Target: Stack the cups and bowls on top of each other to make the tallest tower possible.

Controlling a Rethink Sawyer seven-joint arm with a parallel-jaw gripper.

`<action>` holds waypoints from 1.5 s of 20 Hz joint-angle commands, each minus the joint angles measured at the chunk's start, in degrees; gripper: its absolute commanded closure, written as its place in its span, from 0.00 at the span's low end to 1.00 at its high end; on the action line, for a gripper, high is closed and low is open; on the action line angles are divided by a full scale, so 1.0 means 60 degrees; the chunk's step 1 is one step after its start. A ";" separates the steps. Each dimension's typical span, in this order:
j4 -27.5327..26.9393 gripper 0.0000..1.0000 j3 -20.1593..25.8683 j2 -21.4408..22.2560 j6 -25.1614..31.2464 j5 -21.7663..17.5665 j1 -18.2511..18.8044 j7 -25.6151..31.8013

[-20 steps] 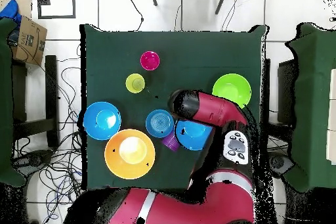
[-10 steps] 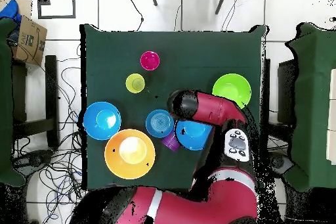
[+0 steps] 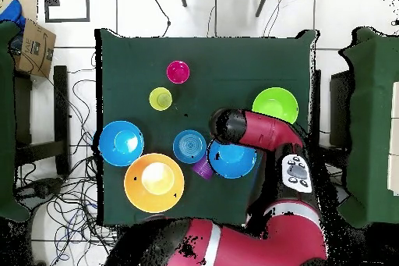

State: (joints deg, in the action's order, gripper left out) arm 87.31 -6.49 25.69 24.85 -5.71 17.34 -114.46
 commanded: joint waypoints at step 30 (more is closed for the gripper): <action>-0.0234 0.00 0.1968 0.0666 0.0763 -0.1654 0.1434 0.1371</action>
State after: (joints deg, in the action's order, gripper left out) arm 87.33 -1.61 28.53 24.86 -11.73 24.97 -114.46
